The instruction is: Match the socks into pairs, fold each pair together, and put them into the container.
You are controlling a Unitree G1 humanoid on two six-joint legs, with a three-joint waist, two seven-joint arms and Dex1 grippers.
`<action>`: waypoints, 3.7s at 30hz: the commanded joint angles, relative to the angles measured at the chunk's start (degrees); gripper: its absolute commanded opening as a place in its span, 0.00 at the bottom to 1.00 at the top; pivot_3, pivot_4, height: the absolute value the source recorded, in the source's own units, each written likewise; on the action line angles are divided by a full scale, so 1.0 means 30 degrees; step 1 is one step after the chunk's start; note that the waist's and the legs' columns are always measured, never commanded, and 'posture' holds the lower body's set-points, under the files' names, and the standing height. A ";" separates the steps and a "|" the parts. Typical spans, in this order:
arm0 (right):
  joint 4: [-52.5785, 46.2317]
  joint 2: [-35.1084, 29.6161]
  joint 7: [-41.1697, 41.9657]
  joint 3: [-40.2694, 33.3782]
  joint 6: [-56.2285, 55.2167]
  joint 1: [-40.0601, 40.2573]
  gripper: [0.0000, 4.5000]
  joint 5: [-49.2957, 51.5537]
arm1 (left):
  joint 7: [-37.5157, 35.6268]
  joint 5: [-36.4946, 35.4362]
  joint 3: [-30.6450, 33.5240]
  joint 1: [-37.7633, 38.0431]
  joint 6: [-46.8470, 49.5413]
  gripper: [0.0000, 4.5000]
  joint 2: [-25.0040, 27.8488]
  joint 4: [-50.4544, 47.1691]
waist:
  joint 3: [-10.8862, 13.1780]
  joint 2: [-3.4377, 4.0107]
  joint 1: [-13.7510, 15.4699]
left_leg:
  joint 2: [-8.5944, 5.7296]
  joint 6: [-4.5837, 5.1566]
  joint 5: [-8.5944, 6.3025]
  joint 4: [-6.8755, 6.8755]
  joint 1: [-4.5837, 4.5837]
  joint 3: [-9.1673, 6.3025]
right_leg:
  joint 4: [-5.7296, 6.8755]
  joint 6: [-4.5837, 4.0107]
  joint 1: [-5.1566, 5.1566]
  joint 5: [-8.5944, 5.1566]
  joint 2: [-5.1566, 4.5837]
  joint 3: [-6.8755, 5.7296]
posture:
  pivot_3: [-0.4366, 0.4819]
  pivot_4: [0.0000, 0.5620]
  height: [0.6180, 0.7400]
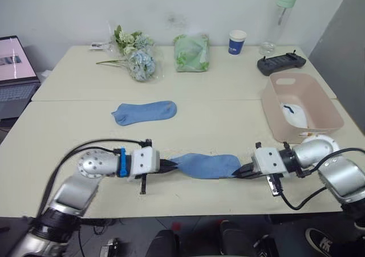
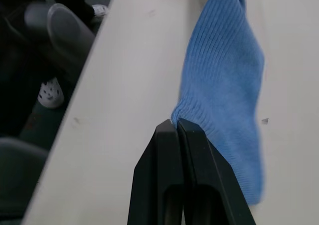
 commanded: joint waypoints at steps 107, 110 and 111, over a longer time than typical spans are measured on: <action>0.3358 0.2774 -0.7414 -0.4123 0.7481 0.2065 0.29 0.1879 | 0.5424 -0.2057 0.3881 0.1517 0.8000 0.00 -0.2645 0.2154 | 0.0054 -0.0026 0.0057 | -0.0024 -0.0013 0.0011 0.0030 -0.0165 0.0026 | 0.0016 -0.0006 -0.0175 0.0039 -0.0016 0.0021 | 0.48 0.27 1.00; 0.3879 0.2500 -0.7090 -0.4635 0.6737 0.2460 0.53 0.1868 | 0.5502 -0.1999 0.4046 0.1410 0.7867 0.00 -0.2677 0.2392 | 0.0054 -0.0026 0.0058 | -0.0023 -0.0014 0.0012 0.0030 -0.0165 0.0026 | 0.0016 -0.0006 -0.0174 0.0039 -0.0017 0.0021 | 0.48 0.27 1.00; 0.3980 0.2442 -0.7001 -0.4763 0.6567 0.2546 0.60 0.1898 | 0.5536 -0.1959 0.4106 0.1358 0.7789 0.00 -0.2706 0.2509 | 0.0054 -0.0026 0.0058 | -0.0023 -0.0014 0.0012 0.0030 -0.0165 0.0025 | 0.0016 -0.0006 -0.0174 0.0039 -0.0016 0.0019 | 0.48 0.27 1.00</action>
